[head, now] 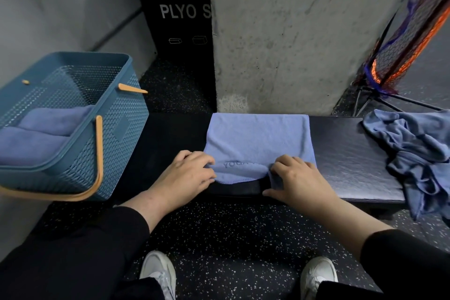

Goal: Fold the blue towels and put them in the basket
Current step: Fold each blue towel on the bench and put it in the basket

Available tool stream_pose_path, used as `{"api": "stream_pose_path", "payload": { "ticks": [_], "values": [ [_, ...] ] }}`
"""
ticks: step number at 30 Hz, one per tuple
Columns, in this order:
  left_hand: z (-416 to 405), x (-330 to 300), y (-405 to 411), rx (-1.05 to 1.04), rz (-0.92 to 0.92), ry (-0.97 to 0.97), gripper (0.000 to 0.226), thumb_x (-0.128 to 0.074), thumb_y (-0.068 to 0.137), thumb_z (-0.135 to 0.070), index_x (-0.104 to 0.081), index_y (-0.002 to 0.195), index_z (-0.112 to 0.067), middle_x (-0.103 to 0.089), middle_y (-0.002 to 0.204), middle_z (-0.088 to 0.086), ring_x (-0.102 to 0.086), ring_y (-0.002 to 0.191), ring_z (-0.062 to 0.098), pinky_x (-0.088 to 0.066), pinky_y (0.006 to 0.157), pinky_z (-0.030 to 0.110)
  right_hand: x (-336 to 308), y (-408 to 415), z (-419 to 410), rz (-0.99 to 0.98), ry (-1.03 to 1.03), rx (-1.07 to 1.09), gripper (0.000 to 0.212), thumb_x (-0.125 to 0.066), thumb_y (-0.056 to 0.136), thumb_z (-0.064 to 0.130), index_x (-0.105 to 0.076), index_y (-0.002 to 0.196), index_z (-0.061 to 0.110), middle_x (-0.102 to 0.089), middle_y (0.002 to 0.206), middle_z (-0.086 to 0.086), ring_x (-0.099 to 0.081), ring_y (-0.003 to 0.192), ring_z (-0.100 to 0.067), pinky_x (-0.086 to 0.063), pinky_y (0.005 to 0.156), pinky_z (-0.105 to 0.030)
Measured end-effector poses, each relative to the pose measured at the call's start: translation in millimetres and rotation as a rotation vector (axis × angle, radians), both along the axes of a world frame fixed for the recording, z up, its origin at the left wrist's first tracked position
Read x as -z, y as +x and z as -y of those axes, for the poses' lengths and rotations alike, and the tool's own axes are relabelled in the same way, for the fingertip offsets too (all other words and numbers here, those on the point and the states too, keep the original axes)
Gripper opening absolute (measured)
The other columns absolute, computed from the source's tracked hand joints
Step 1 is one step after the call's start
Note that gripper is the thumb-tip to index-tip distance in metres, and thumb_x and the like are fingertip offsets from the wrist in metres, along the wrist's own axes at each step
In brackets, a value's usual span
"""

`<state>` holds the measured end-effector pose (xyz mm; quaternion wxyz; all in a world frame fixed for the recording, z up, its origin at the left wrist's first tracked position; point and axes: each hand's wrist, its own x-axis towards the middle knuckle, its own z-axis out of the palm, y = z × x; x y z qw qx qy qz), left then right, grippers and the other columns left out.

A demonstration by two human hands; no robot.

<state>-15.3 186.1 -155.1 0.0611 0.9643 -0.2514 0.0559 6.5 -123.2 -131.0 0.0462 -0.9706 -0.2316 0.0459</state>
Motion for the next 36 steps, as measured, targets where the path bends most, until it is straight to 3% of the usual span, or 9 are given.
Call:
{"api": "stream_pose_path", "payload": {
  "ticks": [3, 6, 11, 14, 20, 23, 25, 28, 36],
  "values": [
    [5, -7, -2, -0.036, -0.048, -0.048, 0.02, -0.042, 0.103, -0.03, -0.057, 0.09, -0.026, -0.047, 0.101, -0.014, -0.047, 0.098, 0.007, -0.037, 0.098, 0.033, -2, 2, -3, 0.022, 0.041, 0.038, 0.015, -0.056, 0.094, 0.039, -0.059, 0.099, 0.025, -0.051, 0.105, 0.007, -0.052, 0.101, -0.02, -0.042, 0.08, -0.037],
    [2, -16, -4, -0.111, -0.168, -0.081, 0.025, -0.028, 0.107, -0.023, -0.043, 0.087, -0.026, -0.04, 0.093, -0.014, -0.039, 0.09, 0.006, -0.034, 0.099, 0.031, -6, 6, 0, -0.029, 0.129, 0.118, 0.016, -0.052, 0.093, 0.02, -0.062, 0.106, 0.02, -0.057, 0.102, 0.001, -0.057, 0.094, -0.025, -0.046, 0.078, -0.038],
    [-7, -18, 1, -0.189, -0.226, -0.191, 0.032, -0.028, 0.102, -0.046, -0.044, 0.084, -0.025, -0.042, 0.092, -0.015, -0.042, 0.091, 0.004, -0.032, 0.095, 0.03, -17, 6, 0, 0.004, 0.087, 0.075, 0.018, -0.052, 0.088, 0.017, -0.056, 0.106, 0.019, -0.061, 0.097, 0.002, -0.059, 0.086, -0.026, -0.044, 0.073, -0.037],
    [-10, -20, 3, -0.154, -0.182, -0.177, 0.035, -0.04, 0.092, -0.063, -0.042, 0.083, -0.029, -0.045, 0.103, -0.019, -0.044, 0.101, 0.002, -0.03, 0.096, 0.025, -24, 10, 5, -0.037, 0.032, 0.095, 0.008, -0.053, 0.085, 0.02, -0.058, 0.091, 0.017, -0.061, 0.091, 0.0, -0.06, 0.08, -0.025, -0.046, 0.068, -0.038],
    [-13, -23, 2, -0.098, -0.161, -0.193, 0.026, -0.063, 0.091, -0.046, -0.046, 0.083, -0.027, -0.051, 0.141, -0.016, -0.036, 0.136, 0.0, -0.026, 0.107, 0.024, -47, 18, 35, -0.252, 0.132, 0.111, 0.012, -0.056, 0.09, 0.019, -0.061, 0.086, 0.029, -0.061, 0.078, 0.007, -0.055, 0.074, -0.016, -0.037, 0.058, -0.022],
    [-12, -30, -1, -0.164, -0.288, -0.298, 0.021, -0.061, 0.093, -0.047, -0.061, 0.103, -0.029, -0.061, 0.13, -0.018, -0.051, 0.124, 0.002, -0.041, 0.105, 0.031, -44, 20, 51, -0.266, 0.206, 0.155, 0.01, -0.06, 0.092, 0.024, -0.064, 0.083, 0.027, -0.063, 0.073, 0.011, -0.056, 0.07, -0.009, -0.042, 0.064, -0.022],
    [-11, -37, -4, -0.248, -0.393, -0.348, 0.014, -0.056, 0.095, -0.05, -0.056, 0.096, -0.036, -0.069, 0.106, -0.009, -0.063, 0.097, 0.009, -0.052, 0.087, 0.039, -42, 19, 57, -0.296, 0.318, 0.182, 0.016, -0.059, 0.095, 0.029, -0.064, 0.08, 0.024, -0.062, 0.068, 0.01, -0.053, 0.065, -0.006, -0.045, 0.067, -0.025],
    [-9, -46, -6, -0.317, -0.423, -0.375, 0.022, -0.051, 0.1, -0.044, -0.047, 0.084, -0.03, -0.055, 0.072, -0.002, -0.046, 0.061, 0.007, -0.043, 0.063, 0.034, -48, 16, 59, -0.307, 0.441, 0.192, 0.027, -0.052, 0.101, 0.033, -0.059, 0.079, 0.017, -0.059, 0.065, 0.005, -0.047, 0.061, -0.006, -0.043, 0.064, -0.025],
    [-4, -75, -13, -0.335, -0.656, -0.882, 0.037, -0.053, 0.104, -0.024, -0.063, 0.068, -0.026, -0.057, 0.07, -0.011, -0.05, 0.07, 0.002, -0.038, 0.067, 0.026, -65, 9, 58, -0.363, 0.472, 0.146, 0.035, -0.053, 0.1, 0.04, -0.058, 0.075, 0.017, -0.049, 0.06, 0.015, -0.04, 0.056, -0.003, -0.035, 0.056, -0.02]
  ]
}}
